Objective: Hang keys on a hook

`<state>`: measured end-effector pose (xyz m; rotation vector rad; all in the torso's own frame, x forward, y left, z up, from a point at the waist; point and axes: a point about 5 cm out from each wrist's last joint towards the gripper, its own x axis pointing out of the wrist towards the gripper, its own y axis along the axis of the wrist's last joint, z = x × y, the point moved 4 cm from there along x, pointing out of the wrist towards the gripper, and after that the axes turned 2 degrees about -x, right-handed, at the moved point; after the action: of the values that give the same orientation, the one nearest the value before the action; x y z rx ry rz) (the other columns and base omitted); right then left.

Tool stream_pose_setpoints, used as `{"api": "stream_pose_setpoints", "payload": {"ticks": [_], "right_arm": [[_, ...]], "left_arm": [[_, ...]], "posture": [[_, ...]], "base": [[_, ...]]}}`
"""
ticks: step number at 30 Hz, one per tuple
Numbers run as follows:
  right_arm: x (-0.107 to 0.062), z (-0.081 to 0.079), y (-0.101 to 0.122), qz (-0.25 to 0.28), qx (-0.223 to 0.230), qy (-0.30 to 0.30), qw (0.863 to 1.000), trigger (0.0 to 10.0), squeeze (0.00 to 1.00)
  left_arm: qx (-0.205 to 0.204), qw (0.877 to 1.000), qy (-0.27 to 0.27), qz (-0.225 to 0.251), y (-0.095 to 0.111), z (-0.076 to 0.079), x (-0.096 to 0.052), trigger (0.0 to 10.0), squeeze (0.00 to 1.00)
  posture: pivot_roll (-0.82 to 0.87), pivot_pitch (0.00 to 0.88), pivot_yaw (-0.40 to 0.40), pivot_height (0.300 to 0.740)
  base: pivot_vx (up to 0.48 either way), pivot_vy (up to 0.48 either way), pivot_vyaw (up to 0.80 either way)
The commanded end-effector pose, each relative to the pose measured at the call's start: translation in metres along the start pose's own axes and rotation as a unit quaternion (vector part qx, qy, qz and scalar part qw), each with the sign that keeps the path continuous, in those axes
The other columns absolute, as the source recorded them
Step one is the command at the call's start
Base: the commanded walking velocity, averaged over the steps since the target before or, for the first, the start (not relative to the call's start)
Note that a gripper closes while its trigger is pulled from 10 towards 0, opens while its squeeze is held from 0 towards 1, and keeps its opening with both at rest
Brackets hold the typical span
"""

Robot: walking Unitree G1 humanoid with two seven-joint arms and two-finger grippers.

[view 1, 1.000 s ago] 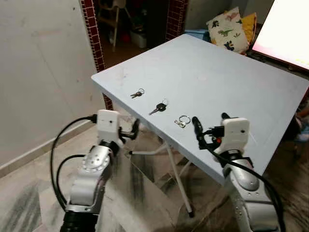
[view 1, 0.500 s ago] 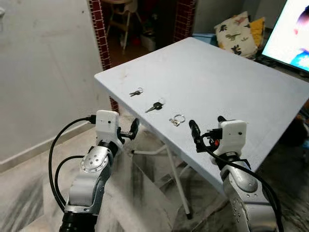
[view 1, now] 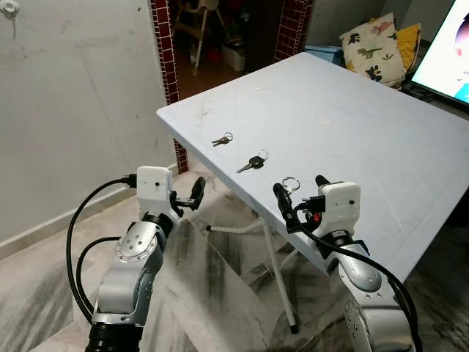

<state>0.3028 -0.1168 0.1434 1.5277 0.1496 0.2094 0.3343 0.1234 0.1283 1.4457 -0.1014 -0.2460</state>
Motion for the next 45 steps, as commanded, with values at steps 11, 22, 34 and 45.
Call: {"api": "stream_pose_setpoints", "payload": {"ticks": [11, 22, 34, 45], "right_arm": [[-0.002, 0.001, 0.004, 0.006, -0.002, 0.006, 1.000, 10.0, 0.00], [-0.001, 0.001, 0.003, 0.005, -0.009, 0.009, 1.000, 10.0, 0.00], [-0.005, -0.001, -0.007, -0.021, -0.016, 0.017, 1.000, 10.0, 0.00], [-0.017, -0.013, -0.033, -0.123, -0.041, 0.065, 0.989, 10.0, 0.00]], "left_arm": [[0.000, 1.000, -0.009, 0.007, 0.005, 0.003, -0.001, 10.0, 0.00], [-0.001, 1.000, -0.010, 0.006, 0.004, 0.004, 0.000, 10.0, 0.00], [0.021, 1.000, 0.007, -0.020, -0.009, -0.005, -0.010, 10.0, 0.00], [0.054, 0.995, -0.005, -0.084, -0.037, -0.015, -0.030, 10.0, 0.00]], "posture": [[0.10, 0.014, -0.045, 0.740], [0.10, 0.006, -0.047, 0.740], [0.10, 0.008, -0.043, 0.740], [0.12, 0.023, -0.051, 0.740]], "base": [[0.336, 0.000, 0.00], [0.329, 0.000, 0.00], [0.076, 0.000, 0.00], [0.000, 0.000, 0.00]]}}
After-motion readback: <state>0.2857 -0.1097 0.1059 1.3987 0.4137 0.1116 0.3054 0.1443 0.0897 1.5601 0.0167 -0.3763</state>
